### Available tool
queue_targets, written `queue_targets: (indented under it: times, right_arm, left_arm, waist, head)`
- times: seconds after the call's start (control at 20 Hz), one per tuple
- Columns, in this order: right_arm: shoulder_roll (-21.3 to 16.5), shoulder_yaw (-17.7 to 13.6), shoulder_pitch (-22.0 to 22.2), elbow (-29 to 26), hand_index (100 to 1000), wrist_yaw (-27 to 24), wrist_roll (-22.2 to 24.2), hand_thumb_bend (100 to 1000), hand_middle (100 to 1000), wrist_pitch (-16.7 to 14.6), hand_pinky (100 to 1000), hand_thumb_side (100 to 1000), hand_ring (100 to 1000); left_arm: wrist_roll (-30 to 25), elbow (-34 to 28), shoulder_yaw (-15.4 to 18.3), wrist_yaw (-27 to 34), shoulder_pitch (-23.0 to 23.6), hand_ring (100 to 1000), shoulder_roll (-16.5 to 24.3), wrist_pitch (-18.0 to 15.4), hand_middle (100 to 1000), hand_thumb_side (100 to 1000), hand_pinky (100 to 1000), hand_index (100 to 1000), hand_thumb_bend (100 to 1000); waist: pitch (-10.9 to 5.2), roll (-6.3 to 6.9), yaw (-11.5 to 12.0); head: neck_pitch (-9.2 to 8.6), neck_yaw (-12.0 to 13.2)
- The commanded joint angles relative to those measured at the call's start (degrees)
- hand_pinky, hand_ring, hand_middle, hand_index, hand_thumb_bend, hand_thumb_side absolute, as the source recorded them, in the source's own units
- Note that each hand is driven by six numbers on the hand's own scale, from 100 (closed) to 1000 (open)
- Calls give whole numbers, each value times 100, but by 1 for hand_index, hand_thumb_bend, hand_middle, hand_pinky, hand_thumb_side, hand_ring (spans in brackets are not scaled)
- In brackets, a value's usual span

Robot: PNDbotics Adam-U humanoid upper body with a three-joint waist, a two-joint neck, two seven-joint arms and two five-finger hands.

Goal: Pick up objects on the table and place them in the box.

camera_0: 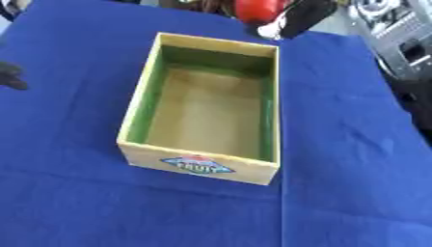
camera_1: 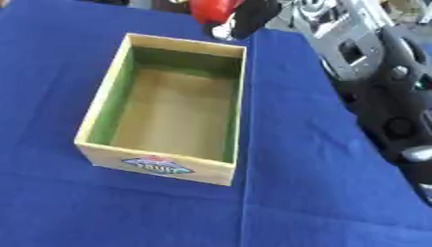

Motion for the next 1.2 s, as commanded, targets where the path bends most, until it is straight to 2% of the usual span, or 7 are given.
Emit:
queue_targets:
  times: [0.05, 0.45, 0.8, 1.2]
  right_arm:
    - [294, -51, -165, 185, 519, 362, -271, 100, 458, 96, 346, 100, 435]
    - [1017, 54, -96, 774, 512, 974, -618, 100, 458, 228, 346, 100, 435]
    - [1272, 214, 4, 1140, 507, 1310, -519, 100, 473, -4, 349, 100, 442]
    - [1469, 318, 232, 1348, 510, 1245, -358, 100, 479, -137, 349, 100, 442]
  left_arm:
    - [-27, -99, -16, 17, -83, 549, 32, -9, 644, 905, 484, 831, 100]
    - [-45, -99, -33, 39, -110, 549, 0, -19, 644, 905, 485, 832, 100]
    - [-47, -99, -37, 49, -155, 550, 9, -48, 644, 905, 485, 832, 100]
    - [-38, -99, -45, 57, -203, 551, 14, -112, 644, 904, 486, 833, 100]
  waist:
    - [-120, 52, 27]
    - [-120, 63, 63]
    - [-97, 48, 103]
    - [-68, 50, 73]
  head:
    - [-67, -25]
    - [-115, -50]
    - [-109, -74]
    - [-89, -110]
